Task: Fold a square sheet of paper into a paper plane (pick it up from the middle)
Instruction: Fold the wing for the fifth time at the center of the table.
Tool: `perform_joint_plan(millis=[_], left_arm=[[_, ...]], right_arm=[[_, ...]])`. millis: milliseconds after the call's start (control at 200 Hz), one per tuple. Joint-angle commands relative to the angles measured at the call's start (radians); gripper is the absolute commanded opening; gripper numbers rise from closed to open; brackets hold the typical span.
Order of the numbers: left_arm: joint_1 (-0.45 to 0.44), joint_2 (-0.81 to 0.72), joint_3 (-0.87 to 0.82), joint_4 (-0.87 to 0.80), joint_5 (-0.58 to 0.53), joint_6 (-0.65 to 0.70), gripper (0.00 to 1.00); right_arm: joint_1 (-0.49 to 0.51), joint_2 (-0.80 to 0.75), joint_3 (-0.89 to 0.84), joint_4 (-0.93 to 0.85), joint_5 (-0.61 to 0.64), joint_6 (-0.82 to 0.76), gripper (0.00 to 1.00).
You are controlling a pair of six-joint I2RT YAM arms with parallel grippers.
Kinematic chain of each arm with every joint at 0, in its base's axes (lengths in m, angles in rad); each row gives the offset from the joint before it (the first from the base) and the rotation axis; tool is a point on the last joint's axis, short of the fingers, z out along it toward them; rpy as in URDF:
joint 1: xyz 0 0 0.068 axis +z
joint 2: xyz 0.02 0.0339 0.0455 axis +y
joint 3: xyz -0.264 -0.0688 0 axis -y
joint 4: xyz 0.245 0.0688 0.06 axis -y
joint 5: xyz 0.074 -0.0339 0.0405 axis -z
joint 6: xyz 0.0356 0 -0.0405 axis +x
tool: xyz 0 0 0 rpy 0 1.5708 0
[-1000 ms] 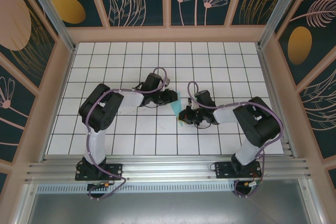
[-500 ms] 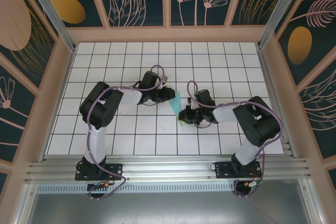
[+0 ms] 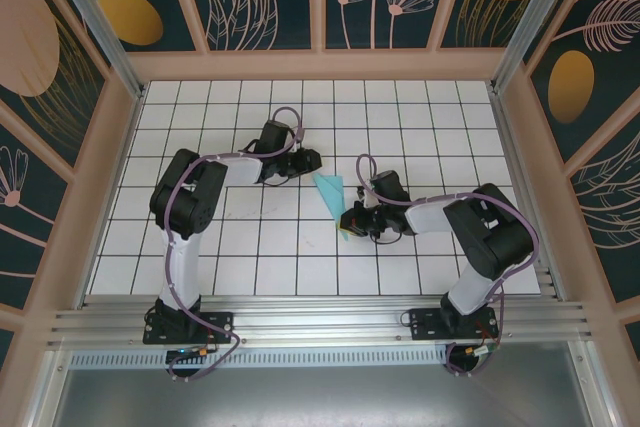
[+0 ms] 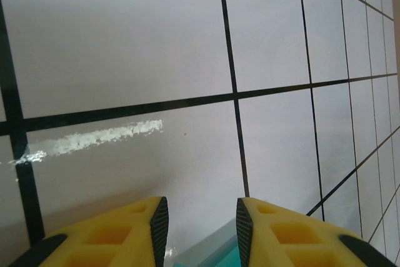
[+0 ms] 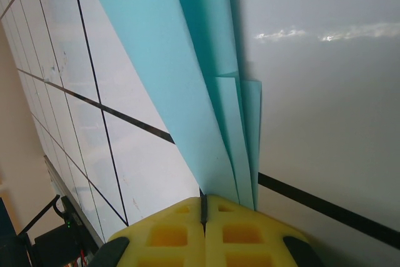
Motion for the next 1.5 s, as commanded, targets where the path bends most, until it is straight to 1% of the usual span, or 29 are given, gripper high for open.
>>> perform_joint_plan(millis=[0,105,220,355,430,515,585,646,716,791,1011,1101,1146,1326,1426,1496], left_arm=[[-0.001,-0.118,-0.021,-0.005,-0.014,0.004,0.38],[-0.008,-0.196,-0.097,0.065,0.041,-0.049,0.36],[-0.040,-0.228,-0.157,0.113,0.113,-0.081,0.33],[-0.095,-0.200,-0.174,0.145,0.168,-0.104,0.28],[-0.122,-0.165,-0.167,0.147,0.170,-0.121,0.27],[-0.129,-0.149,-0.201,0.206,0.171,-0.181,0.27],[-0.132,-0.126,-0.209,0.229,0.178,-0.191,0.27],[-0.132,-0.099,-0.204,0.216,0.168,-0.188,0.27],[-0.133,-0.086,-0.207,0.204,0.129,-0.204,0.27],[-0.132,-0.070,-0.209,0.211,0.127,-0.216,0.27],[-0.132,-0.037,-0.199,0.118,0.070,-0.173,0.27],[-0.132,-0.026,-0.199,0.106,0.068,-0.160,0.27],[-0.132,-0.021,-0.199,0.102,0.069,-0.156,0.27],[-0.133,-0.015,-0.195,0.066,0.046,-0.136,0.27],[-0.132,-0.014,-0.192,0.052,0.033,-0.132,0.27],[-0.133,-0.014,-0.191,0.049,0.026,-0.134,0.26]], right_arm=[[0.004,0.059,-0.018,-0.117,0.042,-0.003,0.00],[0.004,0.061,-0.013,-0.116,0.042,0.002,0.00],[0.004,0.049,-0.012,-0.113,0.049,0.004,0.00],[0.004,0.028,-0.014,-0.114,0.062,0.004,0.00],[0.004,0.022,-0.012,-0.115,0.064,0.009,0.00],[0.004,0.018,-0.015,-0.105,0.064,0.018,0.00],[0.004,0.016,-0.012,-0.096,0.053,0.022,0.00],[0.004,0.012,-0.004,-0.094,0.051,0.023,0.00],[0.004,0.009,0.013,-0.110,0.051,0.018,0.01],[0.006,0.002,0.028,-0.117,0.045,0.016,0.01],[0.010,-0.033,0.087,-0.135,0.020,0.016,0.02],[0.013,-0.053,0.091,-0.083,-0.040,0.018,0.02],[0.012,-0.053,0.094,-0.071,-0.042,0.023,0.03],[0.010,0.022,0.127,-0.130,-0.009,0.000,0.02],[0.013,0.065,0.094,-0.105,-0.028,0.003,0.02],[0.011,0.086,0.076,-0.134,-0.004,-0.007,0.02]])
